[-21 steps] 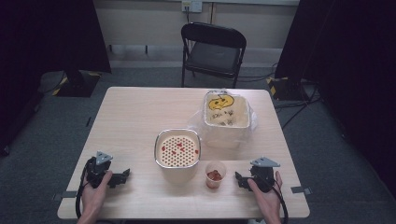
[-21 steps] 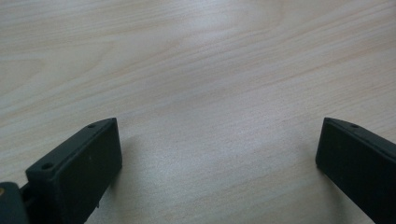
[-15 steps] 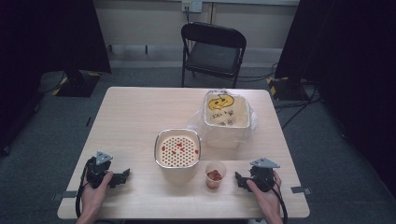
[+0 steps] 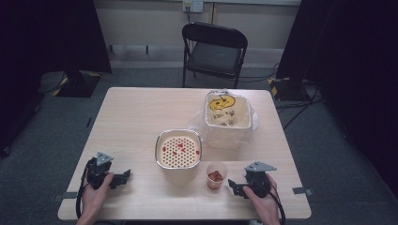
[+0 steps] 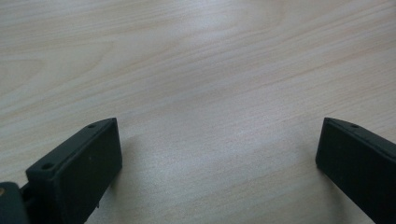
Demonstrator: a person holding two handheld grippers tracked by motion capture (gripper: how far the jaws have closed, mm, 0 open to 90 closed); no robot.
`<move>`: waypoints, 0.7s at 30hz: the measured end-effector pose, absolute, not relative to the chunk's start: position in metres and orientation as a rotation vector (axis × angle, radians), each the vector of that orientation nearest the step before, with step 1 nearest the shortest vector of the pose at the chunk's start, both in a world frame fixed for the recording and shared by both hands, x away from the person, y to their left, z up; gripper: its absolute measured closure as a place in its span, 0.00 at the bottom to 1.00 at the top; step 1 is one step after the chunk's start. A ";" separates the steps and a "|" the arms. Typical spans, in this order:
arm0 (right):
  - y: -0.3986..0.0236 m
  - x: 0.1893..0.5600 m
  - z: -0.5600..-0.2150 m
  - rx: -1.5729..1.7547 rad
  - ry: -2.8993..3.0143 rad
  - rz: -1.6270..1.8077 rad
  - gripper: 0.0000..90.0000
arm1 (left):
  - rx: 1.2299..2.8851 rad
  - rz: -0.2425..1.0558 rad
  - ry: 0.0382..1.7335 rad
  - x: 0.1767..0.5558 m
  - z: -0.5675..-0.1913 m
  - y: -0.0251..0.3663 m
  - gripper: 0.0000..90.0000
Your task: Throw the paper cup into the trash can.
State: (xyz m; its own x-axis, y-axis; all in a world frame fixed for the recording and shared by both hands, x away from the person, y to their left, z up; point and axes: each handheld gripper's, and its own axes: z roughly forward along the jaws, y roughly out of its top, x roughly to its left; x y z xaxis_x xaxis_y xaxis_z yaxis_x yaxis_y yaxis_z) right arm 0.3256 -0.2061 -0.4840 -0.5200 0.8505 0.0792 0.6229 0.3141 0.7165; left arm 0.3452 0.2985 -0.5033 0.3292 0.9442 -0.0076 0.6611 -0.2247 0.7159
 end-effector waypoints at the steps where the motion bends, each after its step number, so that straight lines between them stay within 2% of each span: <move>1: -0.205 0.324 -0.483 1.310 2.278 1.033 0.17 | 1.973 0.584 1.406 0.345 -0.503 0.299 0.00; 10: -0.178 0.308 -0.471 1.197 2.393 1.128 0.20 | 1.974 0.584 1.407 0.345 -0.503 0.298 0.00; 21: -0.151 0.320 -0.468 1.102 2.403 1.198 0.20 | 1.974 0.586 1.407 0.345 -0.503 0.299 0.00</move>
State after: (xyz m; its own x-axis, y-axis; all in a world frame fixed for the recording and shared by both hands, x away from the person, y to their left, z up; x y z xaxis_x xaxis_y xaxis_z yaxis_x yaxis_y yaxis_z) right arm 0.3204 -0.1508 -0.4675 -0.6874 0.7174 0.1131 0.5221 0.3800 0.7635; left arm 0.3452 0.2985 -0.5033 0.3288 0.9444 -0.0061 0.6611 -0.2255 0.7156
